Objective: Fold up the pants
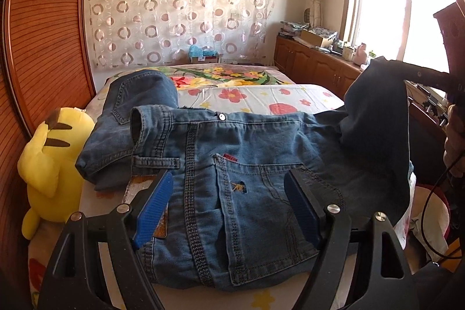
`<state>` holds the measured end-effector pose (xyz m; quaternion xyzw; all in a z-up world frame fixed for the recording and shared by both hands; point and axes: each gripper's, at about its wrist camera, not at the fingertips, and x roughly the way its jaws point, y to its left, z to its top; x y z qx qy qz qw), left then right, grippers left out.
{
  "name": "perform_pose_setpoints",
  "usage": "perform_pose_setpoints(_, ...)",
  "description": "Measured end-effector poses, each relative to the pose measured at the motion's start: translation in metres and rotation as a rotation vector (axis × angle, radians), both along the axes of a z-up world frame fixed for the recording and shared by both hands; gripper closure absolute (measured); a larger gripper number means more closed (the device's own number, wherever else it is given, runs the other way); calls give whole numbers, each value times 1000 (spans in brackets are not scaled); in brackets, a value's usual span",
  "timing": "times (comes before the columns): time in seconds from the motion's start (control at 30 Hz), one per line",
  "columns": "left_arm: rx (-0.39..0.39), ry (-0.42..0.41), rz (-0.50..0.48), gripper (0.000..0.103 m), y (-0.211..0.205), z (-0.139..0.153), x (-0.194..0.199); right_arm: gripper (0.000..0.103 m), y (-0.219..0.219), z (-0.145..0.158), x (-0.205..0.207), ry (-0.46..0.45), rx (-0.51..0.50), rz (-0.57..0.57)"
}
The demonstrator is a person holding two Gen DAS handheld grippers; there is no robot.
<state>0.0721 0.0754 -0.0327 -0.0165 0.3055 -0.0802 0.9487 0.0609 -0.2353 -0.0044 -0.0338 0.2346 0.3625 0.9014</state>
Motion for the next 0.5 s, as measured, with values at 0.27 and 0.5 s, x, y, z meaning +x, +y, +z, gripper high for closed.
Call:
perform_pose_setpoints(0.27,-14,19,-22,24,-8,-7,4,70,-10,13,14,9,-27,-45)
perform_pose_setpoints(0.5,-13,49,-80,24,-34,-18,16,68,-21,-9,11,31,-74,-139)
